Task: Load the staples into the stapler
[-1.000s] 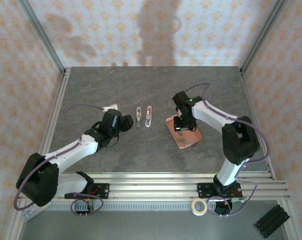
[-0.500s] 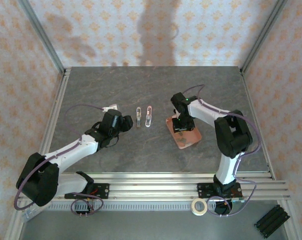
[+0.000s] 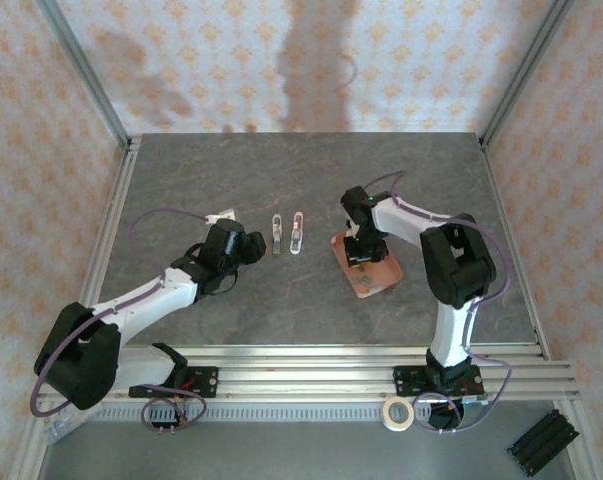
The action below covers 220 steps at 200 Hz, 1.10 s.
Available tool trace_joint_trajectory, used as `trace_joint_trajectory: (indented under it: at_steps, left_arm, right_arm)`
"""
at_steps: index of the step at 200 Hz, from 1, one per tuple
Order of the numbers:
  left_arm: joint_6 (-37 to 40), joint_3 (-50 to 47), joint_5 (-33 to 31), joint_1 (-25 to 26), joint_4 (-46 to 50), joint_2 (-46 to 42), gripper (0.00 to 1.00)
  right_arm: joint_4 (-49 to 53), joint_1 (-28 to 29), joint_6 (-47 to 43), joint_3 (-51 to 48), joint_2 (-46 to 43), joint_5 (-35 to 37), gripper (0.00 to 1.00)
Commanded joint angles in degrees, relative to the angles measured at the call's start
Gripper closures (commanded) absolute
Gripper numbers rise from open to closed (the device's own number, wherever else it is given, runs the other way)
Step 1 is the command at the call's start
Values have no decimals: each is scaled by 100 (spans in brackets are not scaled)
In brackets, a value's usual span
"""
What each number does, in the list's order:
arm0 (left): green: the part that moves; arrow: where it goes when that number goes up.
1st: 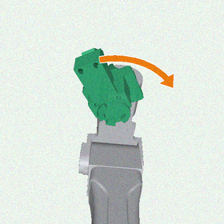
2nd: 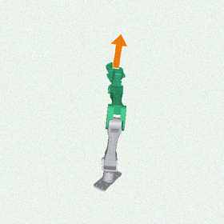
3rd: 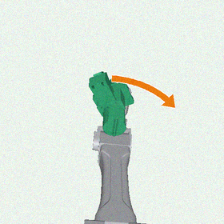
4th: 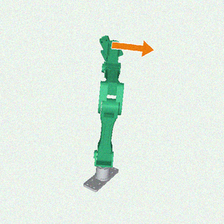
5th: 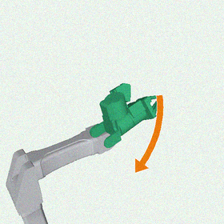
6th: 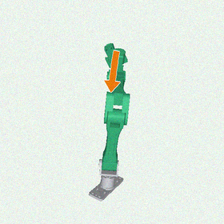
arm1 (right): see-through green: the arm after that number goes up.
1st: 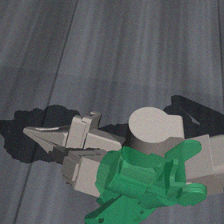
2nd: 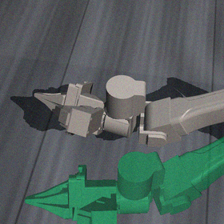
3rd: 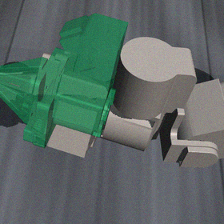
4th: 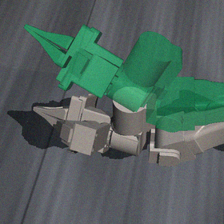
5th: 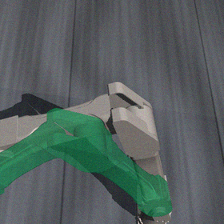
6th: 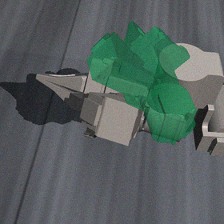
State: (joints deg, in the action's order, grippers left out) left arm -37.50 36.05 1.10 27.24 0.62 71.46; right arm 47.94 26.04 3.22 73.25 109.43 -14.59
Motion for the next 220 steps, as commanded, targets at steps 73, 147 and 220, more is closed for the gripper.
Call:
trace_joint_trajectory:
  at_steps: [73, 147, 220]
  left_arm:
    - [84, 190, -93, -50, 128, 144, 44]
    - [67, 287, -25, -51, 103, 292, 44]
    - [88, 323, -42, -45, 140, 252, 43]
  right_arm:
    - [236, -66, 96, 345, 355, 159, 73]
    - [554, 32, 379, 222, 213, 353, 76]
    - [286, 86, 640, 76, -413, 531, 82]
